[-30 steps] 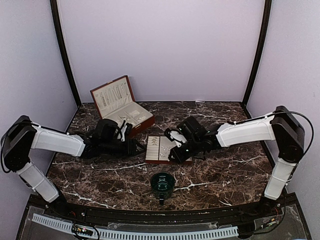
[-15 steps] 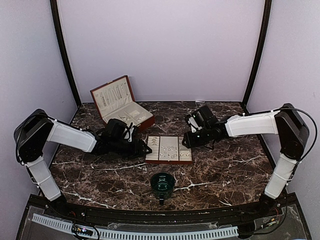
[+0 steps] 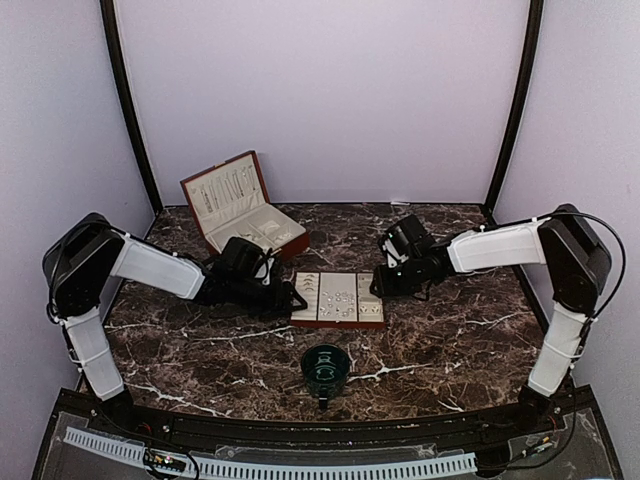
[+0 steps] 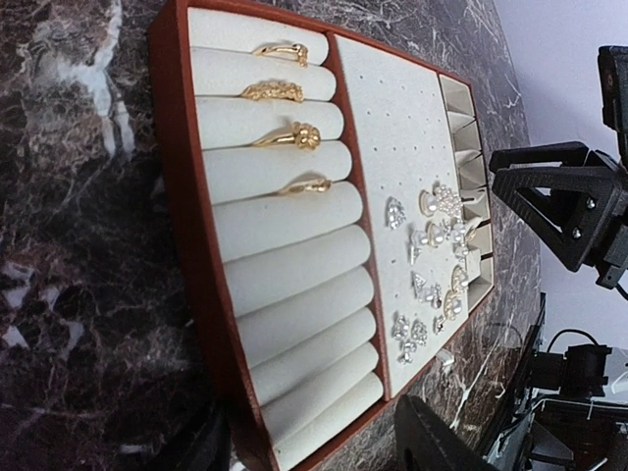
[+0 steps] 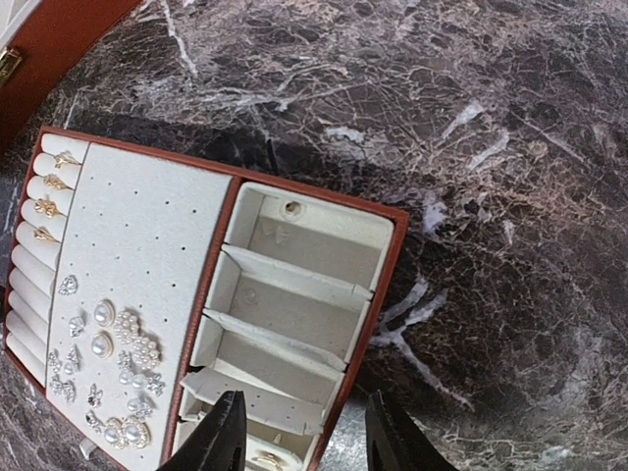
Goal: Organize the mixed jewelry
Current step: Adjust the compartment layer at the center of the board, then pick up the earring from the center of the board, then pick up the compartment layer from the center of the board, then move to the center of the board in the compartment layer.
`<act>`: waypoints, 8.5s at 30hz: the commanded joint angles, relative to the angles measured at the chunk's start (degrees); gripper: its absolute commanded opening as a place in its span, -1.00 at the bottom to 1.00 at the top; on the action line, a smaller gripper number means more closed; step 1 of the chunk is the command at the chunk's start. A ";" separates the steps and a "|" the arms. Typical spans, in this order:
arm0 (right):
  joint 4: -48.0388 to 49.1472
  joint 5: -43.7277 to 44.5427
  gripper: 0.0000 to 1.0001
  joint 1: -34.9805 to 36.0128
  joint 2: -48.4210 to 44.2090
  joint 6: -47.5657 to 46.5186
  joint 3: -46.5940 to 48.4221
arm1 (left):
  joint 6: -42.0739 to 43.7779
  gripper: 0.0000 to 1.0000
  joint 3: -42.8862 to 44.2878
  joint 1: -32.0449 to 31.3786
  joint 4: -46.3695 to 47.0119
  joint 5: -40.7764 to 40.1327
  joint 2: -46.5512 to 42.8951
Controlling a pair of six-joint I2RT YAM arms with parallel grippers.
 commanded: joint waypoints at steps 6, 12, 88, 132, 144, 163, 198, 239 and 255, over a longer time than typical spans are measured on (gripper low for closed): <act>5.56 -4.36 -0.16 -2.25 1.74 2.19 -0.74 | 0.87 0.18 2.66 -0.57 0.28 4.64 2.75; 9.83 -9.14 -0.14 -4.02 2.72 1.98 -1.94 | -0.10 0.17 2.99 -2.69 6.23 8.80 4.15; 7.41 -3.07 0.32 15.22 -28.41 6.20 -19.14 | -8.01 -0.39 -22.41 20.44 -47.33 -26.36 -39.30; -0.93 3.62 -0.19 -3.76 -12.37 -2.91 -9.19 | 0.70 -1.00 -13.12 20.44 -48.27 -25.69 -41.47; -5.27 2.63 -0.39 -4.29 -4.86 -6.71 -5.03 | 10.52 -1.00 -5.00 20.44 -43.99 -19.85 -35.28; -5.03 1.02 -1.00 -3.72 2.17 10.60 3.77 | 19.81 -1.00 -5.14 20.44 -36.14 -15.89 -30.04; -17.71 15.83 -1.00 -6.23 1.97 4.31 11.47 | 9.30 -1.00 9.40 14.55 -38.52 -13.17 -20.07; -9.02 12.66 -1.00 10.31 -1.22 -11.73 2.61 | 7.94 -1.00 10.63 3.22 -29.59 -11.46 -16.37; -16.26 18.23 -1.00 9.54 -9.13 -9.43 -2.87 | 10.39 -1.00 5.75 3.21 -26.75 -11.78 -20.41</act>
